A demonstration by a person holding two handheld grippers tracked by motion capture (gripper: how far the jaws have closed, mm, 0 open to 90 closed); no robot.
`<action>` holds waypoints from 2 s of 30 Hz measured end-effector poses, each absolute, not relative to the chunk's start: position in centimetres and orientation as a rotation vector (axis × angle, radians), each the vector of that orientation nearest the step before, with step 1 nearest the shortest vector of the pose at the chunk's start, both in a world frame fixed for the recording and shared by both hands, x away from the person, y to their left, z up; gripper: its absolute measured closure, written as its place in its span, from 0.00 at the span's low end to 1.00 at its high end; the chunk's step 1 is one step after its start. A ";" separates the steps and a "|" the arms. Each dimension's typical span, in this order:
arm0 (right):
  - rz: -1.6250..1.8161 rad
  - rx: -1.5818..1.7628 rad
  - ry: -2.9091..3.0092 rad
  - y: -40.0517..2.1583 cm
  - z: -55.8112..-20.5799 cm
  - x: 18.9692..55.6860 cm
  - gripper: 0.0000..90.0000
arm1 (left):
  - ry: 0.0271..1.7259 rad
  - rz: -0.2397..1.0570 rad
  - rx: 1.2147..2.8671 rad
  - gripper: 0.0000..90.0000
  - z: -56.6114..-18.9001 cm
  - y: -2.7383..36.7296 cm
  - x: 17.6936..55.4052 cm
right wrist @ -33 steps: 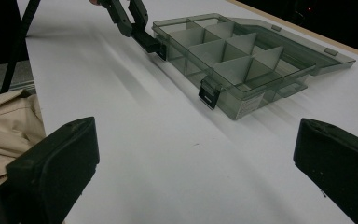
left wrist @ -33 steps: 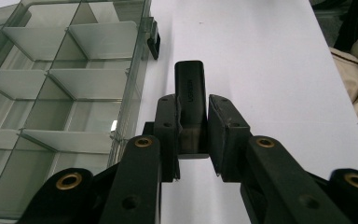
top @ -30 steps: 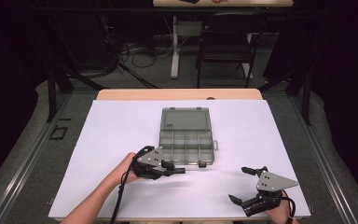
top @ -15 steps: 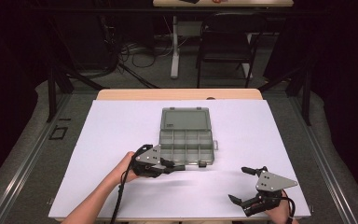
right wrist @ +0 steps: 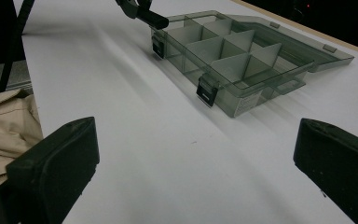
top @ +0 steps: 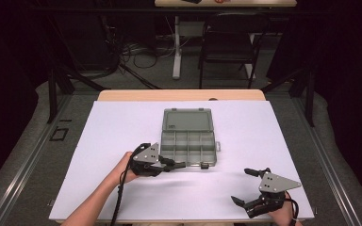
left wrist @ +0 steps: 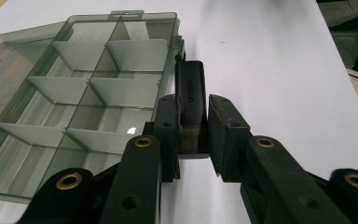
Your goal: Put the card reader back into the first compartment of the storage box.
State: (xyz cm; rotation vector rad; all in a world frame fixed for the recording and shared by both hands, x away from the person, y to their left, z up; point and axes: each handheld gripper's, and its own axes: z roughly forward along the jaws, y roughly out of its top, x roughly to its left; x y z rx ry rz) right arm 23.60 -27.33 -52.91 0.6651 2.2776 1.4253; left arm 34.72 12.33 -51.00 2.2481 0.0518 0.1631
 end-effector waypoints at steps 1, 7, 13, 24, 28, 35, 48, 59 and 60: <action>1.425 0.666 2.277 -27.3 -52.9 23.6 0.00 | 0.057 0.168 2.245 0.83 -51.0 12.4 34.7; 1.418 0.661 2.277 -27.3 -52.9 23.6 0.00 | 0.080 0.200 2.235 0.83 -50.9 12.7 34.8; 1.412 0.677 2.280 -27.4 -53.0 23.7 0.00 | 0.124 0.222 2.213 0.83 -50.9 13.3 35.3; 1.404 0.687 2.279 -27.5 -53.0 23.8 0.00 | 0.190 0.267 2.178 0.83 -50.8 14.1 35.7; 1.398 0.692 2.276 -27.5 -53.0 23.7 0.00 | 0.208 0.284 2.169 0.83 -50.8 14.3 35.9; 1.396 0.701 2.272 -27.6 -53.1 23.9 0.00 | 0.250 0.308 2.146 0.83 -50.7 14.6 36.3; 1.384 0.717 2.279 -27.6 -53.2 24.0 0.00 | 0.359 0.360 2.109 0.83 -50.9 14.8 36.8; 1.379 0.724 2.272 -27.6 -53.2 24.0 0.00 | 0.482 0.426 2.088 0.83 -50.9 14.6 37.1; 1.378 0.724 2.273 -27.6 -53.2 24.0 0.00 | 0.492 0.429 2.082 0.83 -50.9 14.6 37.2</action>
